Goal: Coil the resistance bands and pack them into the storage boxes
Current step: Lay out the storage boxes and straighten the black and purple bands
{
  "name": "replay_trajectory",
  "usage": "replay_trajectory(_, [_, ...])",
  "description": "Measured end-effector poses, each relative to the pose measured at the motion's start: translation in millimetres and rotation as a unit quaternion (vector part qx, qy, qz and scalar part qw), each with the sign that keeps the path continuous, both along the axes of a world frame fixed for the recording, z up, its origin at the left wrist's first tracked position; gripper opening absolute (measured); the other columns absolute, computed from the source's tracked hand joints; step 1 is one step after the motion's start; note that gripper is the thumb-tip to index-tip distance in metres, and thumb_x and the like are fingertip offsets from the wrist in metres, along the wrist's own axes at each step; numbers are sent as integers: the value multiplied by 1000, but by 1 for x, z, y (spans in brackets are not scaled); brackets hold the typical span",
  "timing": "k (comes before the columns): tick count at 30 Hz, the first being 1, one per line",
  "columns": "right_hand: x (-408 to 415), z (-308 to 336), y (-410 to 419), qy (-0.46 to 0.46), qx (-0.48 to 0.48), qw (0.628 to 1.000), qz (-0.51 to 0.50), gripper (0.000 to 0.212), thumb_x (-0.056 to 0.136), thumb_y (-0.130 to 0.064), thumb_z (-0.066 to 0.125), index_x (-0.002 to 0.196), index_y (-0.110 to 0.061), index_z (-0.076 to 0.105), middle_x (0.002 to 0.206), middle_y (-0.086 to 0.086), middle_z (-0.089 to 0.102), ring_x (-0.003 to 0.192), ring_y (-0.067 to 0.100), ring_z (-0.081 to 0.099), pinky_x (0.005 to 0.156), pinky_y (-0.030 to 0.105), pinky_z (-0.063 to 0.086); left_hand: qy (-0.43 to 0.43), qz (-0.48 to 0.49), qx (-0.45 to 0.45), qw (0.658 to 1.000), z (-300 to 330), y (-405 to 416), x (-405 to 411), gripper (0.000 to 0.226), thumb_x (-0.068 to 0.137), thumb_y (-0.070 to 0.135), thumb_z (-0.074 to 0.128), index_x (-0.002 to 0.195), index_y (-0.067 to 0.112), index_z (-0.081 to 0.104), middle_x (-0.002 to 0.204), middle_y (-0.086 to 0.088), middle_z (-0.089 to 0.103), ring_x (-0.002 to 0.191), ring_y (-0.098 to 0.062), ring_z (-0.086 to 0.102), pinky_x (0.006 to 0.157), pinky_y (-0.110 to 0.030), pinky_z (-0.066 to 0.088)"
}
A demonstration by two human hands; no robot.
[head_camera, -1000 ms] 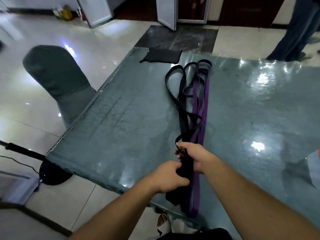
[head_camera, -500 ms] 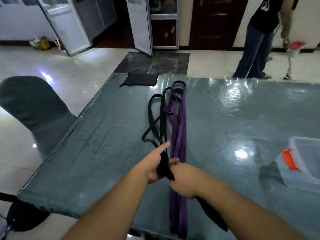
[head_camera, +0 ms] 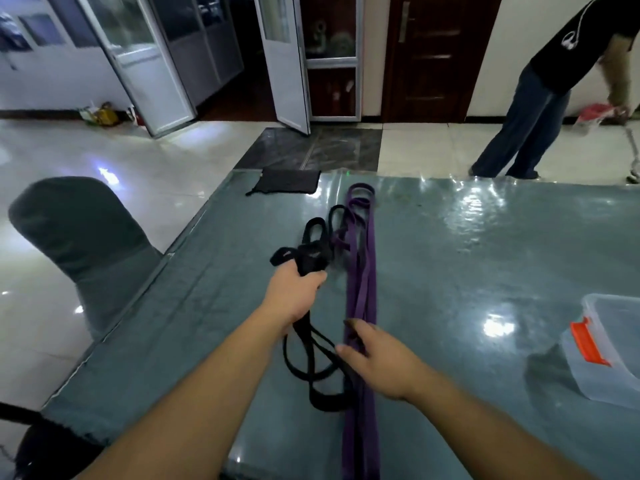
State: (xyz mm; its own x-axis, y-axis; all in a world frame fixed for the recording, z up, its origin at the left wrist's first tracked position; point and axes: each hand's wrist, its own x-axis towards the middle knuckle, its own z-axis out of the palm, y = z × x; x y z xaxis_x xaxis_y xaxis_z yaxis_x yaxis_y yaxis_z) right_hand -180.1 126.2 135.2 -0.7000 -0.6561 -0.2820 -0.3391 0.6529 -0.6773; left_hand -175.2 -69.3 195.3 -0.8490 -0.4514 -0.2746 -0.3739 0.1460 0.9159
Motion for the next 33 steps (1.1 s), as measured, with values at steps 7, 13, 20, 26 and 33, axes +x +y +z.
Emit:
replay_trajectory(7, [-63, 69, -41, 117, -137, 982, -52, 95, 82, -47, 80, 157, -30, 25, 155, -1, 41, 142, 19, 44, 116, 34, 38, 24, -128, -293, 947, 94, -29, 19, 13, 97, 33, 62, 102, 21, 61, 81, 0, 63, 69, -19, 58, 57, -31, 39])
replay_trajectory(13, [-78, 144, -74, -5, -300, 954, 10, 110, 74, -36, 92, 159, -38, 23, 155, -23, 40, 140, 1, 42, 120, 38, 38, 96, -161, -387, 903, 163, -31, 33, 11, 97, 30, 64, 105, 23, 63, 87, 8, 65, 79, -11, 61, 64, -29, 45])
replay_trajectory(20, [-52, 169, -93, -210, -451, 867, 16, 44, 87, -10, 76, 122, -32, 58, 115, -9, 69, 95, -5, 70, 85, 17, 54, 254, -42, -253, 933, 203, -29, 13, 8, 90, 29, 63, 97, 27, 65, 69, 17, 60, 67, -5, 57, 69, -26, 44])
replay_trajectory(26, [-33, 174, -98, -204, -438, 875, 32, 63, 73, -7, 85, 126, -23, 57, 120, 2, 71, 110, 14, 70, 93, 28, 58, 309, 17, -88, 947, 206, -15, -1, 3, 86, 25, 59, 86, 26, 62, 60, 9, 58, 61, -17, 54, 62, -36, 47])
replay_trajectory(33, [-31, 176, -96, -195, -421, 885, -49, 23, 91, 7, 67, 107, -8, 60, 84, 14, 66, 67, 28, 70, 67, 38, 60, 246, 12, -4, 969, 195, -23, -5, 12, 97, 16, 69, 104, 6, 68, 80, -4, 70, 71, -15, 65, 71, -29, 56])
